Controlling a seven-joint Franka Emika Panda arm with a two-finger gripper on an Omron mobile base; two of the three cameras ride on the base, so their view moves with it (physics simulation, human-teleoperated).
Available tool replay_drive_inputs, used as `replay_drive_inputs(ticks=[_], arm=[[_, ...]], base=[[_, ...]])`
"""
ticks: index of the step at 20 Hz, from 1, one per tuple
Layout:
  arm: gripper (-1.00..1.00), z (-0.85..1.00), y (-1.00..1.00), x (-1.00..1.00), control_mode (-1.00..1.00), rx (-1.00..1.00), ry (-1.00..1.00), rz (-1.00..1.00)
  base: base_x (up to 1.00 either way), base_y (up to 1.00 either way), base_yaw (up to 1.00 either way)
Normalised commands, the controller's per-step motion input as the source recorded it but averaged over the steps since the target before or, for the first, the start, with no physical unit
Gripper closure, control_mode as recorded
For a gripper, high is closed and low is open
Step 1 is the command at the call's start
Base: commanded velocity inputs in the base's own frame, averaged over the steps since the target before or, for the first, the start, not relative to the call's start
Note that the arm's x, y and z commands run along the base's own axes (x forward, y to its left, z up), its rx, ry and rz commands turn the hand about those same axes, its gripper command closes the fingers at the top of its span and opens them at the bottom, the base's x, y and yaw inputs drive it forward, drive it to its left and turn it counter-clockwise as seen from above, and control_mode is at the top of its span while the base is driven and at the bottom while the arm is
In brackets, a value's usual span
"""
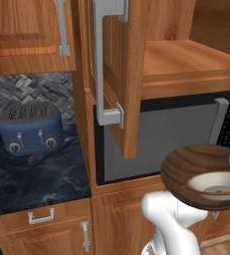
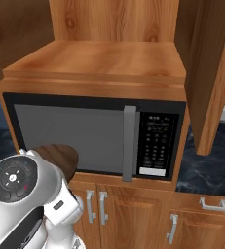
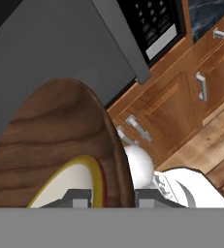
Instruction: Pick up the bowls on the counter and stack them on top of one another in the open cabinet. Place the smaller bowl on top of the larger bowl.
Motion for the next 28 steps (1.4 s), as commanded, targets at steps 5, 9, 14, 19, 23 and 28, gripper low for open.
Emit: replay_drive_inputs(ticks=[5, 9, 14, 19, 23, 28], arm=[[1.00, 0.26, 0.14, 0.19, -1.00, 0.00, -0.03, -0.04], [1.00, 0.57, 0.13, 0.22, -1.00, 0.03, -0.08, -0.09], [1.00, 0.64, 0.16, 0.21, -1.00, 0.01, -0.07, -0.11], [1.00, 0.71, 0.03, 0.11, -1.00, 0.02, -0.05, -0.11], [1.00, 0.72, -0.03, 0.01, -1.00, 0.04, -0.04, -0.09], [1.00, 0.68, -0.13, 0.00, -1.00, 0.08, -0.03, -0.07]], base=[[0.00, 0.00, 0.00], [0.00, 0.00, 0.00], [0.00, 0.00, 0.00], [0.00, 0.00, 0.00], [0.00, 0.00, 0.00], [0.00, 0.00, 0.00]])
